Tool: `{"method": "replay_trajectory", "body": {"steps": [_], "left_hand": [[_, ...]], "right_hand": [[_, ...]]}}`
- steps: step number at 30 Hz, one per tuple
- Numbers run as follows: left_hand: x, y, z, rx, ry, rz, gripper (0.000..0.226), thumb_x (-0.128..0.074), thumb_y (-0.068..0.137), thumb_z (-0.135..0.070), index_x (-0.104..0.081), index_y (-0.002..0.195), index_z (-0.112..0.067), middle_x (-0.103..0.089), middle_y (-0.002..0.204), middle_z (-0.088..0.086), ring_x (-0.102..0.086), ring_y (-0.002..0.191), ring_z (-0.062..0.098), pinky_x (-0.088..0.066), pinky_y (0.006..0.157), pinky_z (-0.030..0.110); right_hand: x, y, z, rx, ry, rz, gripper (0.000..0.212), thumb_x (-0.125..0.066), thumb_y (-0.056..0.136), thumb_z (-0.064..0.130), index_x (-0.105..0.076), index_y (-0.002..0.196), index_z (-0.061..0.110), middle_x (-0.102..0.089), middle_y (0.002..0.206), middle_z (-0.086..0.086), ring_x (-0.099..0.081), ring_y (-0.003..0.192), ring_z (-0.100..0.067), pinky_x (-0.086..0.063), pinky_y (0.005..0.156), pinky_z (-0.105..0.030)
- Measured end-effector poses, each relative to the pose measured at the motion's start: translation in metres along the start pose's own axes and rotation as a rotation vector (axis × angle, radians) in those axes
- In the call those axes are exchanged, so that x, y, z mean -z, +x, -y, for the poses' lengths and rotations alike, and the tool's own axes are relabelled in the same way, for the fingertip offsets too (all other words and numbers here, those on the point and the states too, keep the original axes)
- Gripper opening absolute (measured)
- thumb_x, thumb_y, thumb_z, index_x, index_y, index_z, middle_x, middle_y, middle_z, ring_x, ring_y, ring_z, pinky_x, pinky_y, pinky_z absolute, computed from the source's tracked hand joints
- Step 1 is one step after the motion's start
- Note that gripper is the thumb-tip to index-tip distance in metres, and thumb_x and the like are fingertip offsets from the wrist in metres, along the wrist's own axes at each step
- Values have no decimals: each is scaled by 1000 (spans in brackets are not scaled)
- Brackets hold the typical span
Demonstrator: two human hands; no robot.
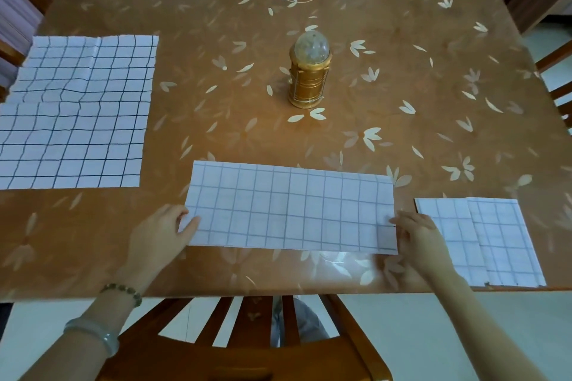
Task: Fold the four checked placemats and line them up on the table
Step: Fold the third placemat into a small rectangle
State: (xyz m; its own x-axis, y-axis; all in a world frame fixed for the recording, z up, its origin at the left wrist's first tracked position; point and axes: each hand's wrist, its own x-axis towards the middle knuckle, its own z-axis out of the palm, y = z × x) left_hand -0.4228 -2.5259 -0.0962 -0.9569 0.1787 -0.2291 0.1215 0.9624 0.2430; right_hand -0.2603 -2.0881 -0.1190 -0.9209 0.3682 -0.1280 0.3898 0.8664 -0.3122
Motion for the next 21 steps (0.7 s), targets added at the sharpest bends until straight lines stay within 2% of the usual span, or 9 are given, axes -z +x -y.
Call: {"method": "replay_trajectory", "body": {"steps": [2,4,5,7,9,13,15,18,21], "left_hand": [[-10,6,-18,-190,64,-96,30,-53,93,-37,-67,103,-13,-68,101,2,-62,89,22,-52,64,32],[-17,17,-48,-423,119,-128,40,-41,93,-38,-66,111,-12,-68,111,2,-63,102,21,-54,77,36],[-25,27,-62,-513,161,-118,46,-36,93,-38,-64,119,-11,-65,121,3,-61,111,20,-51,88,36],[-45,47,-86,-610,162,-42,54,-30,97,-36,-50,137,-7,-49,143,8,-45,133,22,-32,110,35],[-64,63,-101,-619,189,15,56,-28,98,-33,-38,145,-4,-37,152,10,-33,141,23,-19,116,38],[-87,73,-114,-589,228,68,56,-17,99,-30,-31,146,-2,-34,153,14,-29,143,25,-15,116,42],[-95,73,-114,-558,238,86,56,-15,99,-29,-31,146,-2,-33,153,14,-28,143,26,-14,115,43],[-104,73,-111,-494,237,82,60,-8,102,-37,-29,148,-4,-31,155,12,-27,144,24,-15,116,44],[-108,73,-107,-418,199,74,64,-17,99,-46,-21,151,-8,-22,157,6,-19,146,19,-10,117,43]], "right_hand": [[-6,8,24,7,55,-127,39,-61,65,-20,-72,96,2,-68,107,-18,-60,101,-38,-47,88,-42],[-20,19,65,86,120,-159,38,-62,70,-14,-69,103,1,-65,114,-20,-56,110,-34,-44,95,-43],[-29,25,88,139,153,-140,36,-58,76,-7,-67,110,1,-63,120,-20,-55,115,-35,-40,99,-44],[-50,36,131,235,189,-56,41,-43,84,10,-60,121,0,-57,130,-20,-51,123,-37,-36,106,-44],[-71,48,164,300,161,0,50,-35,84,16,-55,126,-3,-54,133,-21,-49,125,-38,-38,105,-49],[-99,69,191,280,110,73,55,-33,85,22,-49,132,-3,-51,137,-19,-47,129,-34,-36,105,-53],[-111,75,190,274,65,100,54,-33,88,25,-51,132,-1,-52,137,-17,-47,129,-31,-37,106,-51],[-119,79,172,261,-6,104,53,-32,94,31,-49,134,0,-47,142,-16,-40,135,-28,-27,110,-48],[-114,78,146,209,-43,60,57,-31,96,36,-43,139,1,-41,146,-15,-35,138,-27,-21,113,-46]]}}
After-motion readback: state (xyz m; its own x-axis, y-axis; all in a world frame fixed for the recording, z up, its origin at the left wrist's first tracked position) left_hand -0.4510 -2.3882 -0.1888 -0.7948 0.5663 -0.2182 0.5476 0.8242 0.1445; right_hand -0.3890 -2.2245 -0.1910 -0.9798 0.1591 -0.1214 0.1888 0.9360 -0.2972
